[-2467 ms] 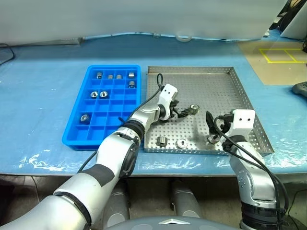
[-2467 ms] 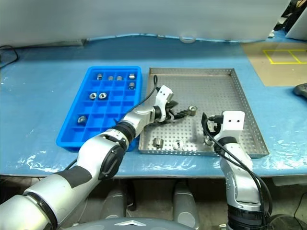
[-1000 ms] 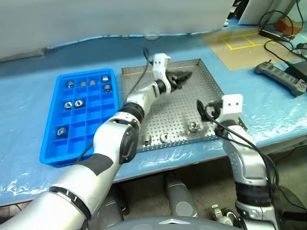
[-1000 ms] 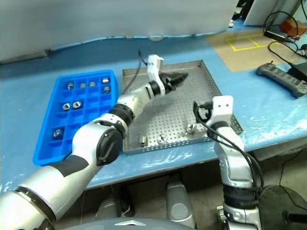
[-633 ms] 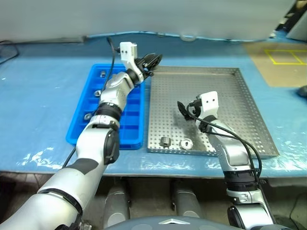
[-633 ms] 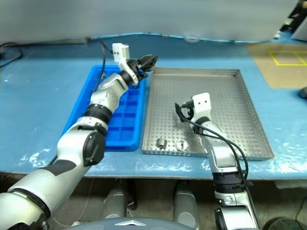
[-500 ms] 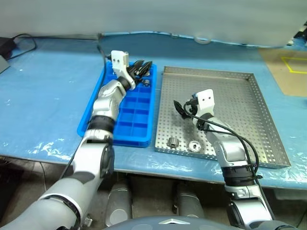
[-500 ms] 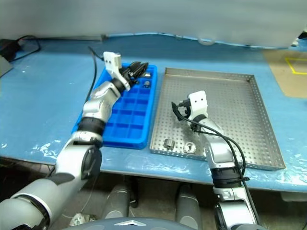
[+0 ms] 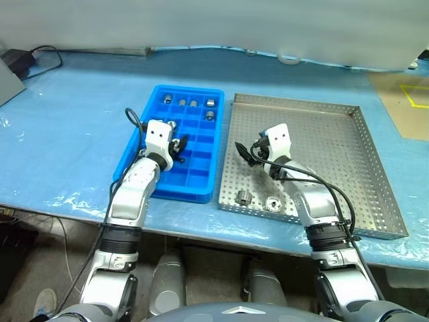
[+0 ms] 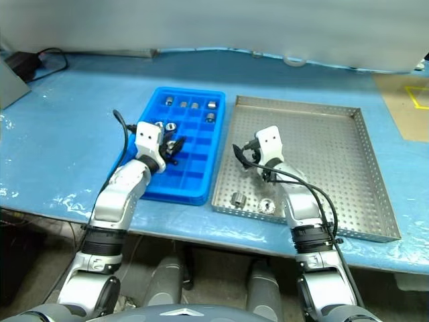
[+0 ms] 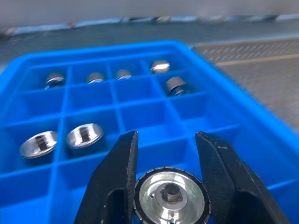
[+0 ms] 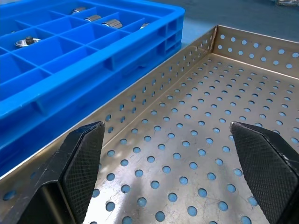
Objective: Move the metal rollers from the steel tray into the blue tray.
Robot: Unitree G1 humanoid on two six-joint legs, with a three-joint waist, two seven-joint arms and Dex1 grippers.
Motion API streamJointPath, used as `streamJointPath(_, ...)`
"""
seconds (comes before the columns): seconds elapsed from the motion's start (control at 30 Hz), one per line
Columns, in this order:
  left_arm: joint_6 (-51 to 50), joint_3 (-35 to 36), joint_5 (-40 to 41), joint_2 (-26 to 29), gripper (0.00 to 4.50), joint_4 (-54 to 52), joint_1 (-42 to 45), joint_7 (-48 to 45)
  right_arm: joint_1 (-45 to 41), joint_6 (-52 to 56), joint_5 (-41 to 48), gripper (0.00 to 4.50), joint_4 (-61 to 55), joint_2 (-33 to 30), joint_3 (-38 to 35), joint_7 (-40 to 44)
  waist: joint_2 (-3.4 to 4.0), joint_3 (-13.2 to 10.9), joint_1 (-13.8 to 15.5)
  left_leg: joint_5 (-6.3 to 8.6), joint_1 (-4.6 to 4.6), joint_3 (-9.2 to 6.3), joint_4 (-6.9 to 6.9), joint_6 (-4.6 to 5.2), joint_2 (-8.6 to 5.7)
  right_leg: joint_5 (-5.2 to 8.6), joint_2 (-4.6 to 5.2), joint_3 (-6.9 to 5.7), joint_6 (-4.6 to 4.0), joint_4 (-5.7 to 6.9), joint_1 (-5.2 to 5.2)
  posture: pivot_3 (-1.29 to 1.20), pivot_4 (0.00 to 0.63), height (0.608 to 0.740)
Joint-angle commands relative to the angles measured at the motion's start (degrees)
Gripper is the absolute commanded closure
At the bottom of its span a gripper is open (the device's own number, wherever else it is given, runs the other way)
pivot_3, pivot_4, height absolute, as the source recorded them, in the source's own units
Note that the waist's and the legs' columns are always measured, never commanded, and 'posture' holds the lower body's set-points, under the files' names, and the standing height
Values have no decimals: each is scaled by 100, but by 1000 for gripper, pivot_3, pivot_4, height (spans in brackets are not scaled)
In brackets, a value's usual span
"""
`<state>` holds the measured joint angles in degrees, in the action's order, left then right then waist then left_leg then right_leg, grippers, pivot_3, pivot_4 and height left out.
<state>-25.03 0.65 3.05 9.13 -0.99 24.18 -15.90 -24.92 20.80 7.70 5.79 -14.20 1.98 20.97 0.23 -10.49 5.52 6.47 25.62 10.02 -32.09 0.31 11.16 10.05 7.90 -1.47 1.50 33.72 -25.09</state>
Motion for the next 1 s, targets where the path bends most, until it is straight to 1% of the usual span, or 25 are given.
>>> streamJointPath(0.03, -263, 95, -209, 78, 1849, -62, -34, 415, -143, -184, -59, 0, -64, -20, -1, 28, 3, 2, -1, -5, -2, 0, 1, -9, 24, -1, -27, 1, -1, 0, -1, 104, 150, 740)
streamJointPath(0.07, -281, 96, -215, 83, 1558, -52, -25, 452, -141, -188, -61, 0, -61, -23, -9, 22, 3, 3, -3, -11, -1, 0, 1, -18, 45, -1, -56, 1, -2, 0, -4, 104, 150, 740)
streamJointPath(0.1, -324, 74, -194, 90, 1206, -42, -9, 433, -129, -191, -66, 0, -72, -32, -17, 16, 3, 3, -2, -16, 0, 0, 1, -26, 63, -2, -68, 1, -4, 0, -7, 104, 150, 740)
streamJointPath(0.13, -357, 47, -150, 84, 952, -2, 20, 388, -119, -196, -72, 0, -73, -41, -28, 9, 3, 3, -2, -21, -1, -2, 9, -35, 72, -4, -79, 0, -9, 0, -12, 89, 150, 740)
streamJointPath(0.2, -335, -24, 2, 38, 225, 93, 108, 195, -73, -202, -97, 0, -108, -66, -43, -8, 5, 4, -3, -30, -6, 0, 41, -49, 70, -19, -81, 2, -41, -1, -23, 66, 150, 740)
streamJointPath(0.23, -329, -49, 82, 3, 11, 131, 163, 104, -49, -198, -116, 0, -136, -78, -51, -23, 5, 4, -1, -32, -7, 0, 46, -52, 70, -19, -82, 2, -47, -1, -24, 66, 150, 740)
streamJointPath(0.4, -297, -182, 324, -170, 11, 477, 481, -233, 95, -169, -145, 0, -306, -136, -152, -132, 5, 4, -1, -31, -6, 6, 46, -49, 59, -20, -80, 6, -51, -2, -22, 13, 150, 740)
streamJointPath(0.6, -133, -287, 335, -240, 11, 920, 803, -426, 328, -93, -134, 0, -587, -188, -246, -294, 5, 4, -19, -32, -22, 7, 44, -50, 62, -20, -80, 9, -48, -1, -11, -47, 150, 740)
streamJointPath(0.63, -76, -286, 331, -243, 11, 1014, 876, -448, 357, -83, -130, 0, -624, -186, -264, -321, 5, 4, -20, -32, -26, 7, 44, -50, 62, -11, -81, 9, -34, 0, -8, -55, 150, 740)
streamJointPath(0.67, 13, -289, 318, -243, 11, 1135, 965, -473, 379, -71, -127, 0, -657, -184, -279, -344, 5, 4, -21, -32, -28, 7, 44, -51, 61, -3, -81, 10, -20, -1, -6, -55, 150, 740)
streamJointPath(0.83, 436, -258, 318, -308, 11, 1919, 1511, -594, 488, -36, -186, 0, -816, -224, -267, -443, 6, 5, -15, -32, -31, 9, 45, -51, 56, -1, -80, 11, -15, -1, 3, -104, 150, 740)
streamJointPath(1.0, 674, -279, 374, -423, 11, 2405, 1751, -772, 677, 18, -180, 0, -1033, -262, -397, -599, 6, 5, -39, -32, -29, 12, 45, -50, 49, -1, -79, 11, -13, -6, 3, -148, 150, 740)
